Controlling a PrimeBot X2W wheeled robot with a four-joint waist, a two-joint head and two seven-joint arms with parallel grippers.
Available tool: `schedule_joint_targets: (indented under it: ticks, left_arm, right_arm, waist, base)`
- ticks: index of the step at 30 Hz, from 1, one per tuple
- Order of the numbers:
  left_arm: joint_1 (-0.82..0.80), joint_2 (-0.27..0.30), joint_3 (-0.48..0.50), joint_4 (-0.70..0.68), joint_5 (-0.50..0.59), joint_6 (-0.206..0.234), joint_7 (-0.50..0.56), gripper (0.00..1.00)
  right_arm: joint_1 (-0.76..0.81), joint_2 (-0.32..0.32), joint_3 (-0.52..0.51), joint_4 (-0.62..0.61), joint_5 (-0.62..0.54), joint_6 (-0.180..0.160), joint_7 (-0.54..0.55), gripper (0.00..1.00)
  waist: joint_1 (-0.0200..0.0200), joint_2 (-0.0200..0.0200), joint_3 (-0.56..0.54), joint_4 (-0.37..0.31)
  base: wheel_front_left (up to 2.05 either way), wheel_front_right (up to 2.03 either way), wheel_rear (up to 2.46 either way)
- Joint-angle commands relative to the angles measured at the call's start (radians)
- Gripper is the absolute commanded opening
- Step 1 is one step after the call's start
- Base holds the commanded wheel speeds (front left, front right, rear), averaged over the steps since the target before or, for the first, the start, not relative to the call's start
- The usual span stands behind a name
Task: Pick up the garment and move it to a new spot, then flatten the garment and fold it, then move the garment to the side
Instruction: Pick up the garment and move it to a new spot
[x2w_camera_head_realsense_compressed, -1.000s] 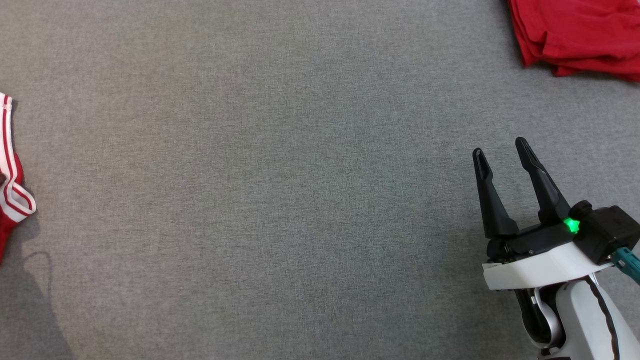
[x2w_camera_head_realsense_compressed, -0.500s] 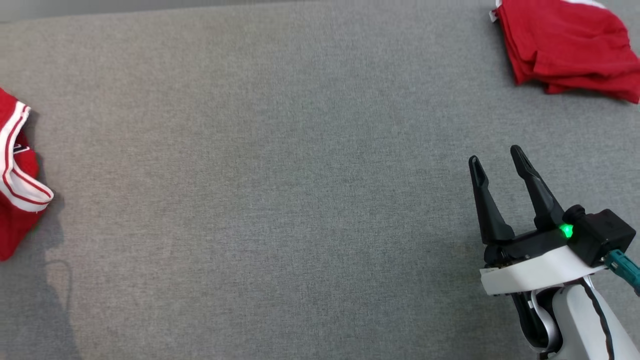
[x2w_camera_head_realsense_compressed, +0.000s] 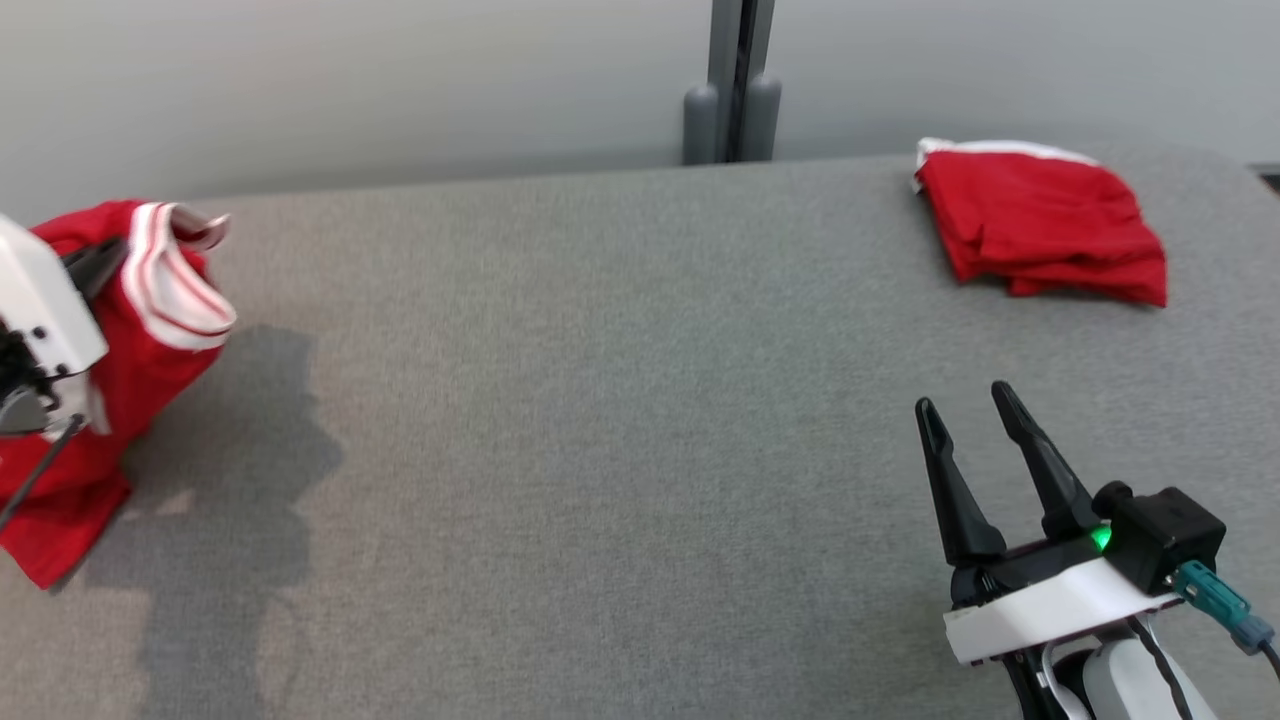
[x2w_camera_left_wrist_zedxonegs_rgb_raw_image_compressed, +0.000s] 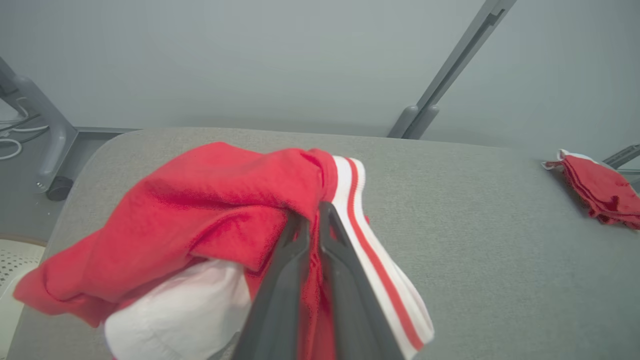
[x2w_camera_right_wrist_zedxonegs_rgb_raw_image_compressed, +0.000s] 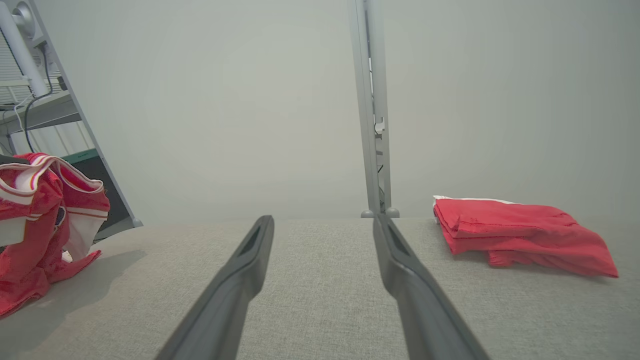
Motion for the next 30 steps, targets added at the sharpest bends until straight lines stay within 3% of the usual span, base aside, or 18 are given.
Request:
schedule_joint_targets:
  ticks: [1,10,20,25,30]
  left_arm:
    - [0.011,-0.009,-0.006,-0.028,-0.017,-0.002,0.004,0.00]
    - [0.018,-0.098,-0.044,-0.261,-0.081,0.009,0.041,0.00]
    - [0.032,-0.302,-0.087,-0.557,-0.147,0.094,0.030,0.00]
    - [0.075,-0.343,-0.110,-0.607,-0.162,0.101,0.025,0.00]
    - [0.183,-0.317,-0.149,-0.629,-0.143,0.092,0.024,0.00]
  right_arm:
    - [0.015,-0.003,-0.006,0.008,0.006,0.000,-0.004,1.00]
    - [0.053,-0.006,-0.019,0.006,0.015,0.000,-0.004,1.00]
    - [0.052,-0.015,-0.074,-0.011,0.009,0.000,-0.004,1.00]
    - [0.063,-0.017,-0.097,-0.019,0.008,0.000,-0.004,1.00]
    - [0.068,-0.012,-0.113,-0.024,0.006,0.000,-0.004,1.00]
  waist:
    - [0.0000,0.0000,-0.058,-0.023]
    - [0.0000,0.0000,-0.139,-0.104]
    - [0.0000,0.0000,-0.138,-0.214]
    - [0.0000,0.0000,-0.124,-0.233]
    - [0.0000,0.0000,-0.101,-0.230]
  base:
    - [0.00,0.00,0.00]
    - [0.00,0.00,0.00]
    - [0.00,0.00,0.00]
    - [0.00,0.00,0.00]
    - [0.00,0.00,0.00]
